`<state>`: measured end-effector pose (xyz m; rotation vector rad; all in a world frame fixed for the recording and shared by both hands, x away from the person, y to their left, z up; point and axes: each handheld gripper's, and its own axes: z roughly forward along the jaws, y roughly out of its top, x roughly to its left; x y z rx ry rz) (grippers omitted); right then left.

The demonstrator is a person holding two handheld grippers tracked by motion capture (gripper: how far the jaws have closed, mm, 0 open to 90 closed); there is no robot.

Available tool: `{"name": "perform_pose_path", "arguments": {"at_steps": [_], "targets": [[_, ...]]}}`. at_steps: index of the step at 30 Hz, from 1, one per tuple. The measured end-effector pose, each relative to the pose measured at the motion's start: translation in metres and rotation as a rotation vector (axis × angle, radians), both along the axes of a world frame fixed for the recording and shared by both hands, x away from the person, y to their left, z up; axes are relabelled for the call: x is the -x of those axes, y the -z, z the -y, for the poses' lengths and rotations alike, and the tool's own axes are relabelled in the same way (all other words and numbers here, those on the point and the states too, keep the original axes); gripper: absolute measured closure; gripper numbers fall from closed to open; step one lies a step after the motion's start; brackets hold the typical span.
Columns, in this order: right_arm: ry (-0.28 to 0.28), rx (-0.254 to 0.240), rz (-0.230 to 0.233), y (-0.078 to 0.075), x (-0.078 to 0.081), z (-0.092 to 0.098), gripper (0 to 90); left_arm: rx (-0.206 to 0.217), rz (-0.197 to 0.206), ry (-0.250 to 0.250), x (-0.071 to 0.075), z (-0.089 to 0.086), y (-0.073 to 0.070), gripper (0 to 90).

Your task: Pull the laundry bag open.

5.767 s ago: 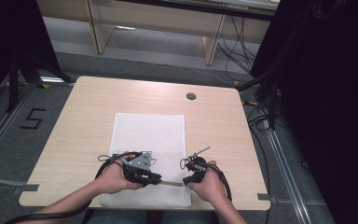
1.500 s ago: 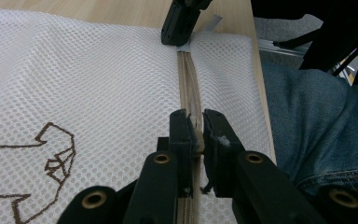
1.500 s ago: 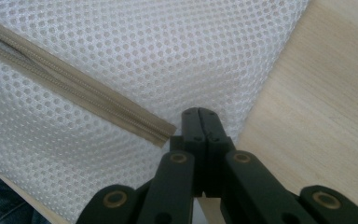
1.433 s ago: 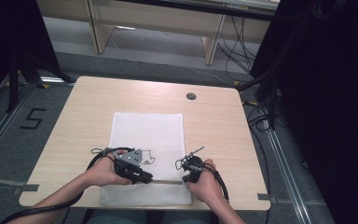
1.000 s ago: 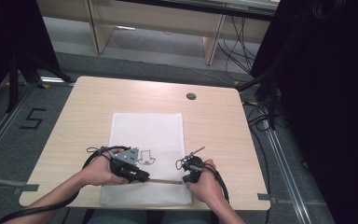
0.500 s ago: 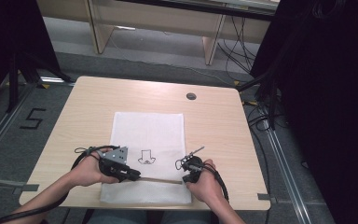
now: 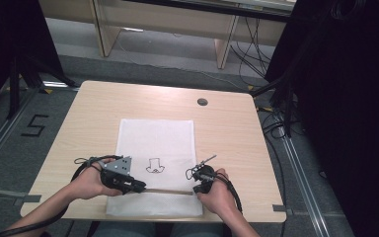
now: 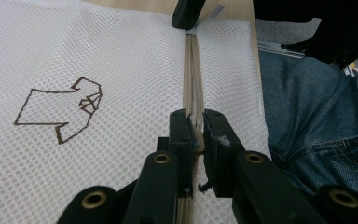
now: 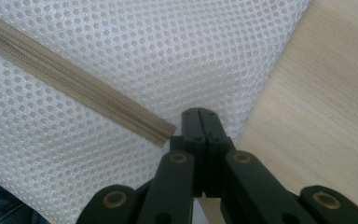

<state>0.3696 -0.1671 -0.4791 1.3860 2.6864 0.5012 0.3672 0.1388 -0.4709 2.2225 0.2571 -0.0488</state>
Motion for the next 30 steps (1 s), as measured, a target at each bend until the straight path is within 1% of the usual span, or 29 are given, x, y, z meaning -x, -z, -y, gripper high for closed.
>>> {"name": "perform_pose_path", "arguments": {"at_steps": [1, 2, 3, 4, 5, 6, 7, 8, 9, 10, 11, 12, 13, 14, 15, 16, 17, 18, 20, 21, 23, 24, 25, 26, 27, 28, 29, 30], "targets": [[0.002, 0.001, 0.0, 0.0, 0.0, 0.0, 90.0, 0.003, -0.005, 0.004, 0.0, 0.0, 0.0, 82.1], [-0.013, -0.001, 0.015, 0.0, 0.0, 0.001, 90.0, 0.015, -0.003, -0.004, 0.0, 0.0, 0.0, 82.1], [-0.014, -0.002, 0.016, 0.001, 0.0, 0.001, 90.0, 0.003, -0.002, -0.003, 0.0, -0.001, 0.0, 82.1], [-0.015, -0.003, 0.015, 0.001, 0.0, 0.001, 90.0, 0.008, 0.0, -0.005, 0.0, -0.002, 0.0, 82.1], [-0.013, -0.005, 0.025, 0.002, -0.001, 0.001, 90.0, 0.01, -0.001, -0.008, -0.001, -0.004, -0.001, 82.1], [-0.017, -0.008, 0.021, 0.002, -0.001, 0.002, 90.0, 0.021, 0.0, -0.019, -0.001, -0.005, -0.002, 82.1], [-0.012, -0.008, 0.021, 0.002, -0.001, 0.001, 90.0, 0.005, 0.007, -0.007, -0.003, -0.007, -0.003, 82.1], [-0.015, -0.015, 0.019, 0.002, -0.001, 0.002, 90.0, 0.025, -0.002, -0.015, -0.002, -0.006, -0.003, 82.1], [-0.015, -0.016, 0.018, 0.002, -0.001, 0.002, 90.0, 0.013, 0.003, -0.012, -0.002, -0.006, -0.003, 82.1], [-0.017, -0.006, 0.011, 0.001, -0.001, 0.002, 90.0, 0.011, -0.001, -0.009, -0.002, -0.006, -0.003, 82.1], [-0.017, -0.007, 0.011, 0.001, -0.001, 0.002, 90.0, 0.01, 0.001, -0.009, -0.001, -0.006, -0.002, 82.1], [-0.017, -0.007, 0.011, 0.001, -0.001, 0.002, 90.0, 0.008, -0.006, -0.001, -0.002, -0.007, -0.002, 82.1], [-0.017, -0.006, 0.012, 0.001, -0.001, 0.002, 90.0, 0.016, -0.006, -0.002, -0.002, -0.006, -0.002, 82.1], [-0.019, -0.001, 0.016, 0.001, -0.001, 0.002, 90.0, 0.007, 0.008, -0.001, -0.002, -0.007, -0.002, 82.1], [-0.016, -0.009, 0.021, 0.002, -0.001, 0.002, 90.0, 0.004, 0.004, 0.006, -0.002, -0.007, -0.003, 82.1], [-0.017, -0.007, 0.025, 0.002, -0.001, 0.002, 90.0, 0.004, 0.01, 0.003, -0.002, -0.008, -0.003, 82.1], [-0.022, -0.005, 0.022, 0.002, -0.001, 0.002, 90.0, 0.021, -0.005, -0.011, -0.001, -0.008, -0.003, 82.1], [-0.035, -0.005, 0.028, 0.002, -0.002, 0.003, 90.0, 0.024, -0.006, -0.007, -0.001, -0.009, -0.004, 82.1], [-0.019, -0.005, 0.019, 0.001, -0.001, 0.002, 90.0, 0.012, 0.001, -0.002, -0.002, -0.011, -0.004, 82.1], [-0.021, -0.005, 0.019, 0.001, -0.001, 0.002, 90.0, 0.02, -0.004, -0.012, 0.0, -0.013, -0.003, 82.1], [-0.028, -0.007, 0.021, 0.001, -0.001, 0.002, 90.0, 0.026, -0.011, -0.017, 0.001, -0.016, -0.002, 82.1], [-0.02, -0.01, 0.024, 0.002, -0.001, 0.002, 90.0, 0.015, 0.002, -0.018, 0.0, -0.017, -0.003, 82.1], [-0.021, -0.01, 0.024, 0.002, -0.001, 0.002, 90.0, 0.028, -0.006, -0.017, 0.0, -0.017, -0.004, 82.1], [-0.02, -0.007, 0.025, 0.002, -0.001, 0.002, 90.0, 0.03, -0.003, -0.02, 0.0, -0.017, -0.005, 82.1], [-0.02, -0.009, 0.025, 0.002, -0.001, 0.002, 90.0, 0.023, 0.006, -0.013, -0.001, -0.018, -0.006, 82.1], [-0.003, 0.002, 0.02, 0.002, 0.0, 0.001, 90.0, 0.028, 0.002, -0.014, 0.0, -0.018, -0.005, 82.1], [-0.012, 0.0, 0.015, 0.001, 0.0, 0.001, 90.0, 0.023, 0.002, -0.013, -0.001, -0.018, -0.005, 82.1], [0.006, -0.003, 0.006, 0.0, 0.001, 0.001, 90.0, 0.029, -0.004, -0.017, 0.0, -0.018, -0.004, 82.1]]}}
